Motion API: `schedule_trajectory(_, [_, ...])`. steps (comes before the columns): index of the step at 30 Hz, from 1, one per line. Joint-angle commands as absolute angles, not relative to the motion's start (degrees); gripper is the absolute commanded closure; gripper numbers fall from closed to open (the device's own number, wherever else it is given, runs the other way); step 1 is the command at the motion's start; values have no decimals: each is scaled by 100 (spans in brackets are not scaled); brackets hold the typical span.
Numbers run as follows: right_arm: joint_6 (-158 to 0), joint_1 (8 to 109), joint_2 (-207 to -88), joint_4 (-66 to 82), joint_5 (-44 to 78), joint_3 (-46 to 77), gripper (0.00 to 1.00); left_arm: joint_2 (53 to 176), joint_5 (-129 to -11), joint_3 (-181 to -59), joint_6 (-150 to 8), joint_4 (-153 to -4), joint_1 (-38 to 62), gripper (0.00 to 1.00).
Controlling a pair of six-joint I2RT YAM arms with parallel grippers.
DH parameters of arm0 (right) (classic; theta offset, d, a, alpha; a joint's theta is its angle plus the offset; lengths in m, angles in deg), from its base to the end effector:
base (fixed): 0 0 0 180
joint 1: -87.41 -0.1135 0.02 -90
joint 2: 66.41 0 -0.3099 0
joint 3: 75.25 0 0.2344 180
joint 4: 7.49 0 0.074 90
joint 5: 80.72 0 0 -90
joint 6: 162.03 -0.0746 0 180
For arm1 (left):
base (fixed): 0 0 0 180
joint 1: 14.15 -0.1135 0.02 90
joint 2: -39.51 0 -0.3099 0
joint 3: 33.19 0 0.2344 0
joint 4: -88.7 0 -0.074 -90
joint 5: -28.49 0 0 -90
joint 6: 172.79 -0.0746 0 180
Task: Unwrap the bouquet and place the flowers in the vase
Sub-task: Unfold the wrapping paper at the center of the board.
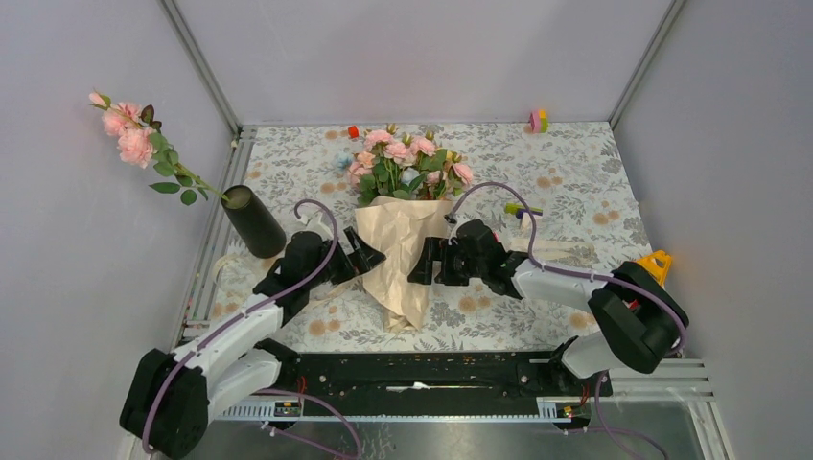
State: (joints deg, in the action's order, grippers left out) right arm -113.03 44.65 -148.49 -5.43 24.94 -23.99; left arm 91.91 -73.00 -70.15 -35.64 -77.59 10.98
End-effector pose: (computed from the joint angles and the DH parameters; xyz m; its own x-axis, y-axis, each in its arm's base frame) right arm 0.2074 0.2192 0.2212 -0.8389 0.0847 -0.5377 -0.3575 0.6592 0.6616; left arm 0.1615 -0.0922 0.2250 -0.7205 -0.4556 -0.5228 0.0668 0.7048 -0.7063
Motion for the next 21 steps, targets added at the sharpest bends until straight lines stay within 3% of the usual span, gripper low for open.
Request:
schedule_trajectory(1, [-11290,4415,-15162,-884,2547,-1980,6,9770,-7771,-6993,-3492,-8760,1120,11])
schedule_trajectory(5, [-11254,4413,-15522,-897,2615,-1771,17,10199,-7626,-6980,-3604,-8751,1141,33])
schedule_trajectory(9, [-11065,4424,-15736,-781,2526,-1566,24,10382,-7382,-6853,-3767,-8826,1156,45])
schedule_trajectory(21, [-10503,5041,-16415,-654,2809,-827,31,11994,-7798,-7269,-3751,-9685,1359,61])
